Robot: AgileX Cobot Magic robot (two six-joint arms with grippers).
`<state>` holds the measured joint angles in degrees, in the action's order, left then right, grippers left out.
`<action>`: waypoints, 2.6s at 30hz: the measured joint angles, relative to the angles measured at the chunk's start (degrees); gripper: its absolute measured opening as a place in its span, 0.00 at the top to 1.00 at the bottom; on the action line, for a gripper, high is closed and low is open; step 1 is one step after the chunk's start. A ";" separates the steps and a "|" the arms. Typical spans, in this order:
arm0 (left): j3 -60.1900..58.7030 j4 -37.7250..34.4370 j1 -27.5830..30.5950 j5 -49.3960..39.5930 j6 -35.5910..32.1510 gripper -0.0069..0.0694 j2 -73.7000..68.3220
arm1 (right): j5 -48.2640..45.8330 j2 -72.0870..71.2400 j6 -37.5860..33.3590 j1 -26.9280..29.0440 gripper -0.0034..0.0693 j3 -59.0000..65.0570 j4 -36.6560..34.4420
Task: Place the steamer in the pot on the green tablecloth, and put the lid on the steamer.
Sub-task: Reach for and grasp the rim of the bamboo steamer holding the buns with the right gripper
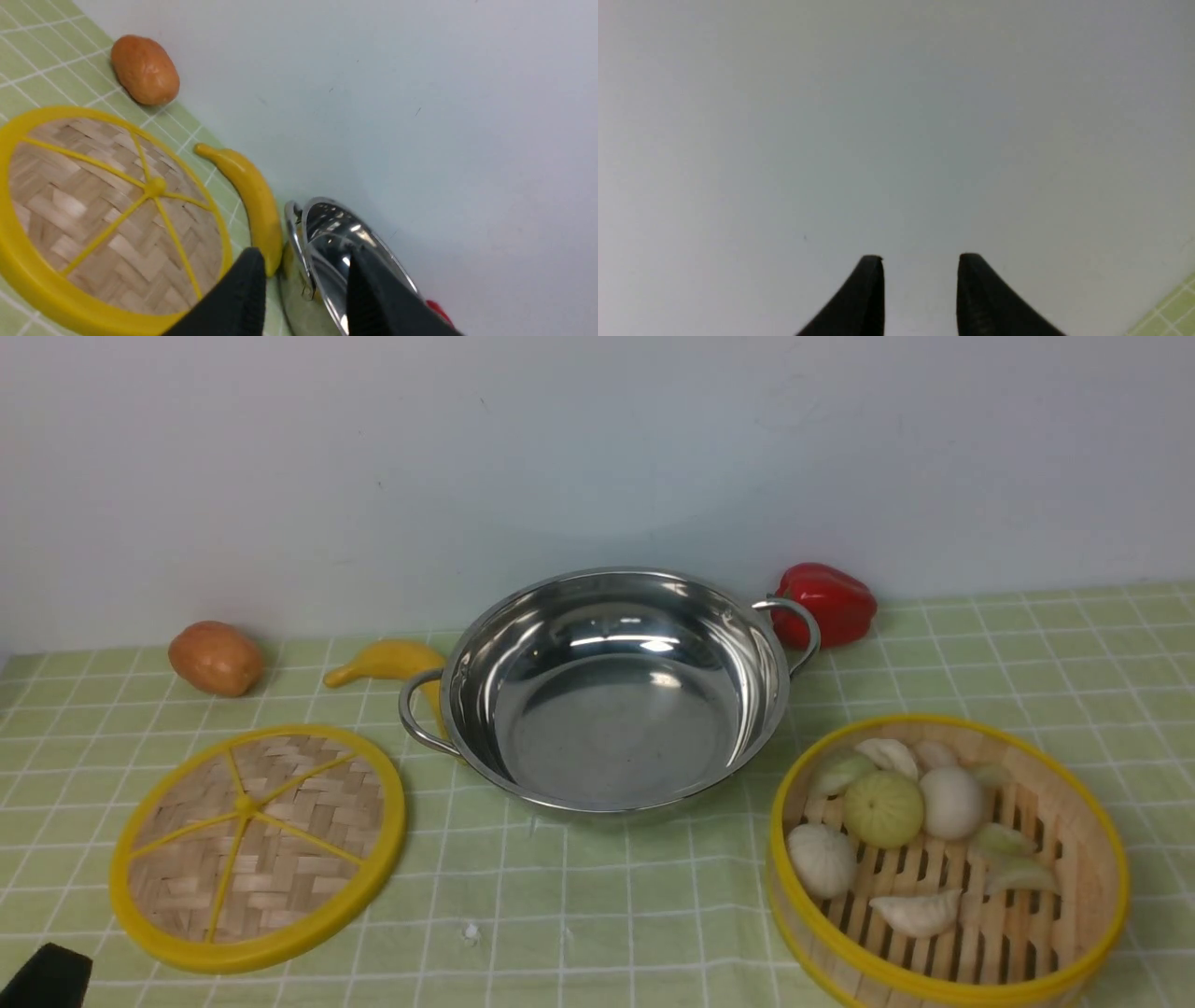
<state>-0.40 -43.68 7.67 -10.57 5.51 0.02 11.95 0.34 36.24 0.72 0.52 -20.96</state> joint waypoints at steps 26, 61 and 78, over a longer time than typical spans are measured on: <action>24.20 44.65 0.00 31.38 16.87 0.59 -10.93 | -2.24 24.17 0.99 0.00 0.62 -36.57 22.37; 33.48 15.31 0.00 -31.46 -17.99 0.60 -60.57 | -66.88 70.65 -32.05 0.00 0.62 -56.78 8.20; 36.16 15.70 0.00 -36.08 -22.64 0.72 -60.57 | -58.37 91.19 -32.06 0.00 0.62 -56.94 13.78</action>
<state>35.76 -27.98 7.67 -46.65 -17.13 -60.54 -46.42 91.53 4.17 0.72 -56.42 -7.17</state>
